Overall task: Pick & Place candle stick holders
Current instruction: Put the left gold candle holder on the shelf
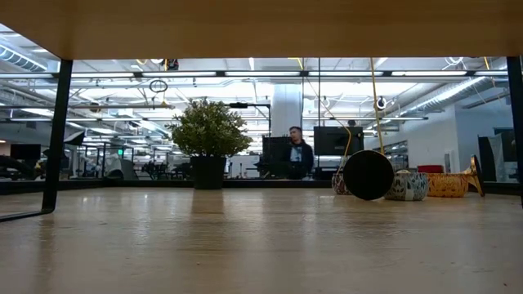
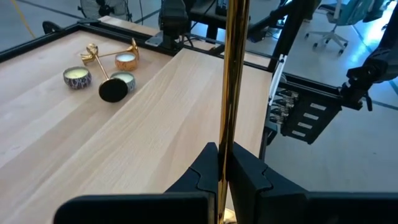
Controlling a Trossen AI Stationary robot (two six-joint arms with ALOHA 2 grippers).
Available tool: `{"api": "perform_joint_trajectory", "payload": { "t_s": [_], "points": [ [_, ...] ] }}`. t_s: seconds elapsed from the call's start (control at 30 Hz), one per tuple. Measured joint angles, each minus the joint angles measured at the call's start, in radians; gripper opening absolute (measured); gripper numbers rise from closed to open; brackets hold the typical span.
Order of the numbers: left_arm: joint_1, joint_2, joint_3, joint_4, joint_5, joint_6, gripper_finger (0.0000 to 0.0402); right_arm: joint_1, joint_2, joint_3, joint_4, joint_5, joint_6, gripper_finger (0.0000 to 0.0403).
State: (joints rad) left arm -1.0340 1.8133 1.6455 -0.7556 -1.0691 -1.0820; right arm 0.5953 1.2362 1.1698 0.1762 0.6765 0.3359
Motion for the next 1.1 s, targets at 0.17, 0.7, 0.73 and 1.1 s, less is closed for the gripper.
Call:
{"api": "perform_joint_trajectory", "payload": {
  "t_s": [0.17,0.7,0.73,1.1],
  "points": [
    [0.000,0.000,0.000,-0.002,0.019,-0.002,0.0015,0.000,0.000,0.000,0.000,0.000,0.000,0.0164],
    [0.002,0.000,0.000,-0.026,0.032,-0.049,0.0040,0.000,0.000,0.000,0.000,0.000,0.000,0.0164],
    [0.002,0.000,0.000,-0.025,0.034,-0.048,0.0041,0.000,0.000,0.000,0.000,0.000,0.000,0.0164],
    [0.002,0.000,0.000,-0.026,0.088,-0.046,0.0055,0.000,0.000,0.000,0.000,0.001,-0.008,0.0164]
  ]
}}
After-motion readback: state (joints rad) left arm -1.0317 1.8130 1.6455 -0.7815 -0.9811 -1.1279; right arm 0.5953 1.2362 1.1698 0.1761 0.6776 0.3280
